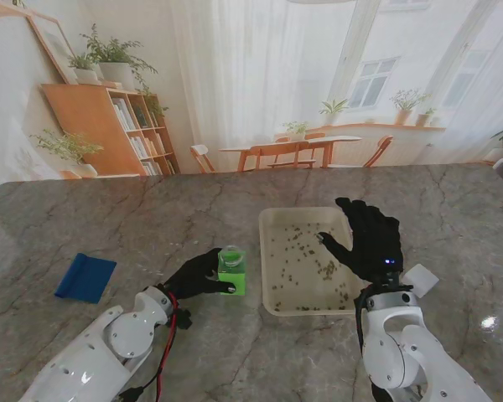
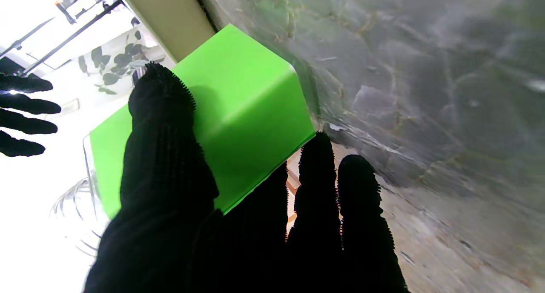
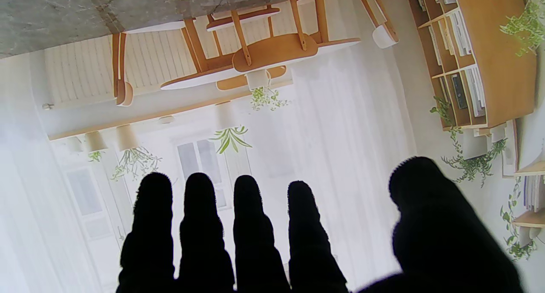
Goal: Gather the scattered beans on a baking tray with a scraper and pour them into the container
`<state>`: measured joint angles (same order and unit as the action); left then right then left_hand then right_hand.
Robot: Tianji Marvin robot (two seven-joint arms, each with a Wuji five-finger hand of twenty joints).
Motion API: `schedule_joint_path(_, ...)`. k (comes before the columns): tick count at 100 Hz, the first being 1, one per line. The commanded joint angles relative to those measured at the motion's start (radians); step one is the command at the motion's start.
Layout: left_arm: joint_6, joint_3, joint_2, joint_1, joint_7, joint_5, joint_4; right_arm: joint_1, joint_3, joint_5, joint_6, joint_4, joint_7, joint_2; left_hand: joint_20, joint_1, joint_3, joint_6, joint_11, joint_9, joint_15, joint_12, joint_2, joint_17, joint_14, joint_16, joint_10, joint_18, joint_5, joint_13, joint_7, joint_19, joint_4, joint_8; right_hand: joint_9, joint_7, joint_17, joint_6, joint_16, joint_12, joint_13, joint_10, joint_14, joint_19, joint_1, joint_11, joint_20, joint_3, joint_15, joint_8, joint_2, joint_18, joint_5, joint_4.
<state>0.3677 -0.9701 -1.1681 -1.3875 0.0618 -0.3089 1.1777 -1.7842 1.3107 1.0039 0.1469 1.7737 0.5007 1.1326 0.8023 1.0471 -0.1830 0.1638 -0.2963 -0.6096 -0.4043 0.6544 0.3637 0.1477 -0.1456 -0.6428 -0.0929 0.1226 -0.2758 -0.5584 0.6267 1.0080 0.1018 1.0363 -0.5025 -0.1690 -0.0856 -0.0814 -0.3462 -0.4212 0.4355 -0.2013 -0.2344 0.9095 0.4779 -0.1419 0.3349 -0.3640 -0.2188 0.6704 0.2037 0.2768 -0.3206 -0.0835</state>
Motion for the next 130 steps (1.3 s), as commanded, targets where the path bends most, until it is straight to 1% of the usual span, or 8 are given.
schedule_joint_path(1,-0.018,0.002,0.009,-0.020,-0.002,-0.007,-0.012,-0.006,0.003,-0.004,0.003,0.001,-0.014,0.003,-0.025,0.124,0.157,-0.033,-0.066,-0.022,0.004,-0.003,-0.147,-0.002,-0.017,0.007,0.017,0.133,-0.066,0.010,0.038,-0.043,-0.043,0.058,-0.007,-0.004,0.001,0.013,-0.013,-0.012,0.004,0.014,0.013,-0.005,-0.003,-0.005,0.020,0.016,-0.001,0.001,-0.033,0.010,-0.006,0.039)
schedule_joint_path(39,-0.038,-0.022,0.020,-0.036,-0.022,-0.024,0.007,-0.013,0.010,-0.006,0.001,0.002,-0.007,0.005,-0.022,0.107,0.154,-0.032,-0.050,-0.031,0.008,-0.008,-0.153,0.001,-0.018,0.008,0.013,0.135,-0.088,0.004,0.004,-0.047,-0.044,0.059,-0.011,-0.007,0.001,0.015,-0.016,-0.015,0.007,0.015,0.016,-0.007,-0.002,-0.004,0.024,0.015,-0.001,-0.001,-0.033,0.010,-0.009,0.039)
schedule_joint_path(44,-0.038,-0.024,0.021,-0.037,-0.027,-0.022,0.008,-0.013,0.010,-0.007,0.001,0.003,-0.008,0.005,-0.022,0.063,0.155,-0.014,-0.026,-0.018,0.018,-0.023,-0.182,-0.010,-0.025,0.011,0.004,0.138,-0.099,0.017,-0.080,-0.059,-0.051,-0.003,-0.011,-0.008,0.001,0.015,-0.017,-0.015,0.007,0.014,0.014,-0.008,-0.003,-0.004,0.025,0.015,-0.001,-0.001,-0.033,0.010,-0.009,0.039)
schedule_joint_path(50,-0.036,-0.025,0.023,-0.036,-0.038,-0.019,0.010,-0.014,0.010,-0.007,0.001,0.003,-0.009,0.004,-0.017,0.007,0.157,0.015,0.012,0.010,0.033,-0.055,-0.209,-0.031,-0.035,0.017,-0.012,0.144,-0.108,0.041,-0.210,-0.083,-0.063,-0.161,-0.011,-0.008,0.001,0.014,-0.017,-0.015,0.006,0.014,0.015,-0.008,-0.003,-0.004,0.026,0.015,-0.001,-0.001,-0.033,0.010,-0.009,0.039)
schedule_joint_path(65,-0.026,-0.025,0.030,-0.032,-0.060,-0.022,0.010,-0.016,0.011,-0.005,0.000,0.003,-0.008,0.004,-0.020,-0.079,0.158,0.076,0.105,0.091,0.083,-0.124,-0.214,-0.093,-0.064,0.045,-0.050,0.153,-0.077,0.119,-0.425,-0.149,-0.067,-0.319,-0.012,-0.008,0.000,0.015,-0.017,-0.016,0.007,0.015,0.016,-0.008,-0.004,-0.004,0.027,0.015,-0.001,-0.002,-0.033,0.010,-0.009,0.039)
schedule_joint_path(96,-0.043,-0.048,0.051,-0.049,-0.118,-0.045,0.047,-0.021,0.016,-0.005,0.003,0.004,-0.003,0.005,-0.042,-0.155,0.162,0.161,0.205,0.226,0.183,-0.217,-0.197,-0.215,-0.131,0.116,-0.119,0.172,0.002,0.292,-0.526,-0.298,-0.072,-0.425,-0.013,-0.009,0.000,0.015,-0.018,-0.016,0.008,0.016,0.015,-0.010,-0.004,-0.003,0.029,0.015,0.000,-0.004,-0.033,0.010,-0.009,0.039)
schedule_joint_path(102,-0.049,-0.052,0.059,-0.053,-0.141,-0.056,0.058,-0.022,0.017,-0.006,0.004,0.005,-0.003,0.005,-0.056,-0.161,0.163,0.198,0.215,0.246,0.197,-0.235,-0.194,-0.228,-0.142,0.129,-0.132,0.173,0.008,0.320,-0.533,-0.339,-0.072,-0.440,-0.014,-0.010,0.001,0.014,-0.018,-0.016,0.009,0.015,0.017,-0.011,-0.004,-0.003,0.029,0.015,0.000,-0.004,-0.033,0.011,-0.011,0.039)
schedule_joint_path(130,-0.051,-0.055,0.077,-0.053,-0.202,-0.067,0.084,-0.025,0.018,-0.007,0.006,0.006,-0.007,0.005,-0.115,-0.250,0.162,0.289,0.259,0.400,0.264,-0.327,-0.210,-0.260,-0.150,0.214,-0.198,0.181,0.127,0.433,-0.610,-0.556,-0.072,-0.570,-0.014,-0.010,0.001,0.016,-0.019,-0.017,0.009,0.017,0.014,-0.013,-0.005,-0.002,0.030,0.015,0.001,-0.005,-0.033,0.011,-0.010,0.039)
